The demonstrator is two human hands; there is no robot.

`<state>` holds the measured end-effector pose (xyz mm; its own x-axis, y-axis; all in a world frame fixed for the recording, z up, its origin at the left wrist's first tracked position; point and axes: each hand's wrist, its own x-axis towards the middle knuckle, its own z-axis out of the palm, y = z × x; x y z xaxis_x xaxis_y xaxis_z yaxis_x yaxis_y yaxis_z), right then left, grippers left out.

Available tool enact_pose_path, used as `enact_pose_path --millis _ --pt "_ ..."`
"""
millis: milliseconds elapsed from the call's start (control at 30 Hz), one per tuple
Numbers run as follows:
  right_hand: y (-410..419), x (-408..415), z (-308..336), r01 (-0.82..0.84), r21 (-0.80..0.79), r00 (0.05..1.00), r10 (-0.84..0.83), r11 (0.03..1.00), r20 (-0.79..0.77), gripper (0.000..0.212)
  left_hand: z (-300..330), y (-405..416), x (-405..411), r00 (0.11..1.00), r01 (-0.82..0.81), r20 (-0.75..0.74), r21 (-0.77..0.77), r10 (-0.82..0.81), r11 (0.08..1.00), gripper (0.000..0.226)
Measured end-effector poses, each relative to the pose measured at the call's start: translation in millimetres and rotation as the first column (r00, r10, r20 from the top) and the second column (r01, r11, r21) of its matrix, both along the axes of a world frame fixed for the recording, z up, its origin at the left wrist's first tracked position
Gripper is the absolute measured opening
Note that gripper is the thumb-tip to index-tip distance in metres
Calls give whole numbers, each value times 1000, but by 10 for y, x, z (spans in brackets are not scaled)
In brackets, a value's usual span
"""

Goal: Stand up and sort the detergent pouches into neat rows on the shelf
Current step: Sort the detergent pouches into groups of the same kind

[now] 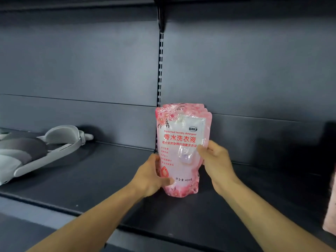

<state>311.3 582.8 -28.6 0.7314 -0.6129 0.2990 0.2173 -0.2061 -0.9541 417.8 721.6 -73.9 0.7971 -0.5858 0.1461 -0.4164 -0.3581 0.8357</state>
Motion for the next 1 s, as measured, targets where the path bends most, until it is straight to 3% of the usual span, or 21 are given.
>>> enact_pose_path --millis 200,367,1000 --pt "8 -20 -206 117 -217 971 -157 969 -177 18 -114 -6 -48 994 64 84 65 -69 996 78" --pt "-13 78 -218 178 -180 960 -210 967 -182 20 -99 -68 21 994 57 89 66 -63 996 76" --pt "-106 118 -242 73 -251 958 -139 965 -253 9 -43 -49 49 999 22 46 126 -28 992 75"
